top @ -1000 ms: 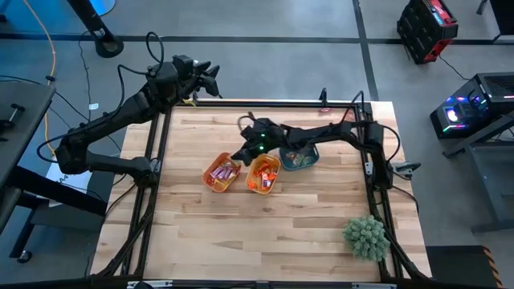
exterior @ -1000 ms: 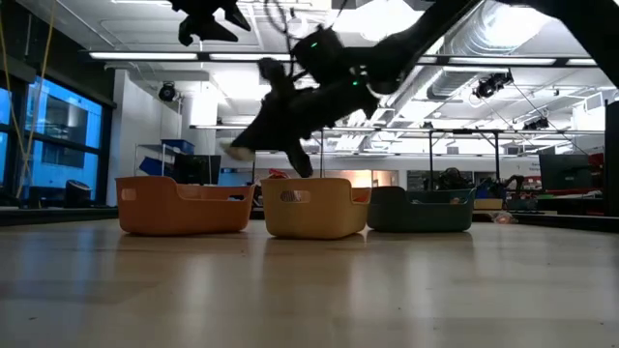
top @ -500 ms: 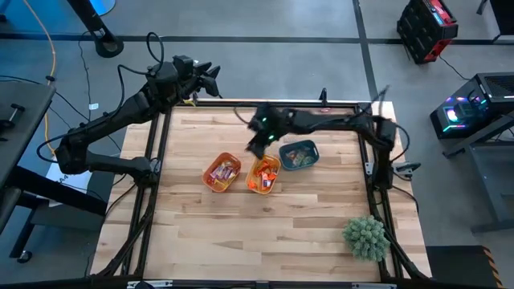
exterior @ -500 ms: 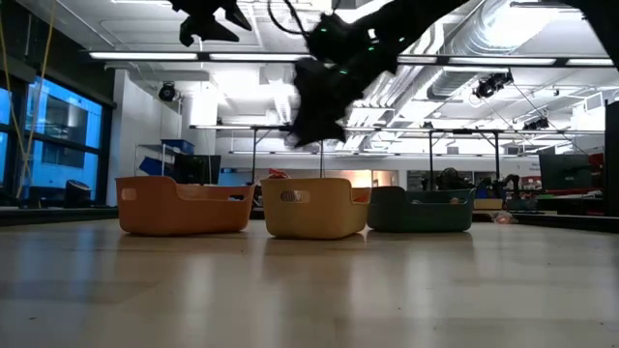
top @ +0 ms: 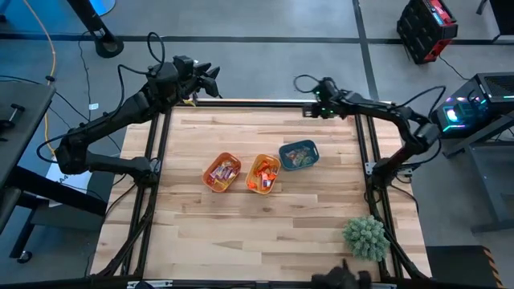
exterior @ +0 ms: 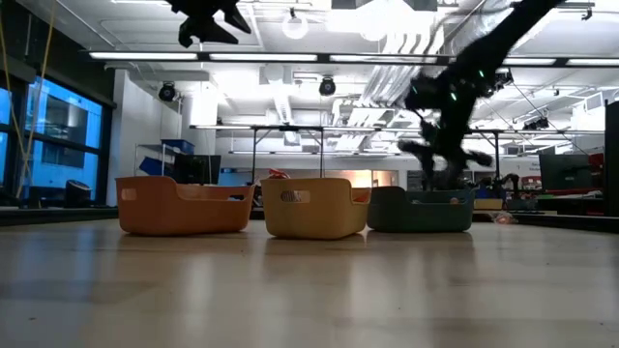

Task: Sort candy
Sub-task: Put the red candy into the orange bin

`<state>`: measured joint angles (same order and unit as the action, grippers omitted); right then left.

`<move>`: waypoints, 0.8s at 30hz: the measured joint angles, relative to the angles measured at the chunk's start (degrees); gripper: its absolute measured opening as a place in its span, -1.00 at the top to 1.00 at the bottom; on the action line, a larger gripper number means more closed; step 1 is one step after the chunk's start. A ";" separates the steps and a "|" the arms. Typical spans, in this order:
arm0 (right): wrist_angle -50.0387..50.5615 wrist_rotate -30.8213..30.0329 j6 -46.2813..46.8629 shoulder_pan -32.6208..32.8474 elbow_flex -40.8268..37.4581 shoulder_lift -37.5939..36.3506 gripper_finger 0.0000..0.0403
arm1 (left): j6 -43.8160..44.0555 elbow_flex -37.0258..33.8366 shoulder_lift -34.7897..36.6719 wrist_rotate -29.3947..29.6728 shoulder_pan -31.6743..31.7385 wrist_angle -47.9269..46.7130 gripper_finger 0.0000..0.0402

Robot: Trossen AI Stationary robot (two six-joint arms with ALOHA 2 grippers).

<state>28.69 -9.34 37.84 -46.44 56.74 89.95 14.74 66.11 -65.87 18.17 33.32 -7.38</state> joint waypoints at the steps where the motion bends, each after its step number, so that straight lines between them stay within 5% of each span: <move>1: -1.22 0.19 1.70 -1.57 -1.60 0.52 0.32 | 0.00 0.00 0.00 0.00 0.00 -0.13 0.07; 14: -17.16 -3.83 22.94 -8.93 -4.71 9.73 0.32 | -0.76 0.00 0.00 0.00 0.04 -0.56 0.07; 24: -15.89 -4.07 24.98 -8.96 -3.81 13.08 0.32 | -1.61 0.00 0.00 -0.01 0.04 -2.38 0.07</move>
<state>12.80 -13.41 62.81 -55.40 52.93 103.02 13.14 66.11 -65.87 18.16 33.36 -9.76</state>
